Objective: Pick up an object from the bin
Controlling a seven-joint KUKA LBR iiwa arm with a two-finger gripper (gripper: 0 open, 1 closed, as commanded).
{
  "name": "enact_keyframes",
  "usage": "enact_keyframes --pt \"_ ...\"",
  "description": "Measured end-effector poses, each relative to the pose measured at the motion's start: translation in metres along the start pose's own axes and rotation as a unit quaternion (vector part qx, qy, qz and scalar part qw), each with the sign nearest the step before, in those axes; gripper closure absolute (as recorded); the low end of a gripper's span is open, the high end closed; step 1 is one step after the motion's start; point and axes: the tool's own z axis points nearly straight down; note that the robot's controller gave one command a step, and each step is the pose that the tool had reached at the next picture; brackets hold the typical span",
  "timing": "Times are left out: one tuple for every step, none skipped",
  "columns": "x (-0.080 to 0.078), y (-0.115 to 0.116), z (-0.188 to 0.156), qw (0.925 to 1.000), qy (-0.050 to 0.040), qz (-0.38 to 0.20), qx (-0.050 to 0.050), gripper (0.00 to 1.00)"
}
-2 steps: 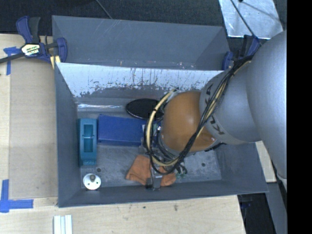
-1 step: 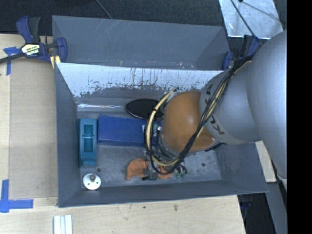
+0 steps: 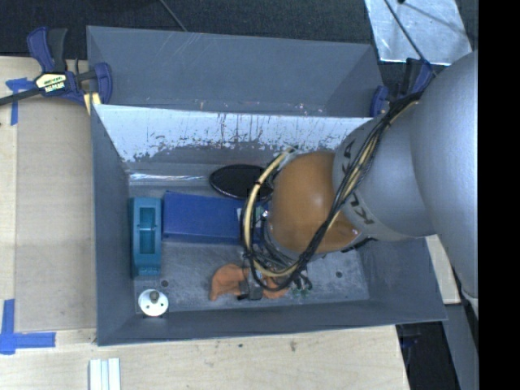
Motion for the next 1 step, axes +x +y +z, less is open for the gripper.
enact_keyframes --pt "-0.0147 0.0371 -0.1358 0.9995 0.0001 -0.032 0.0 1.0"
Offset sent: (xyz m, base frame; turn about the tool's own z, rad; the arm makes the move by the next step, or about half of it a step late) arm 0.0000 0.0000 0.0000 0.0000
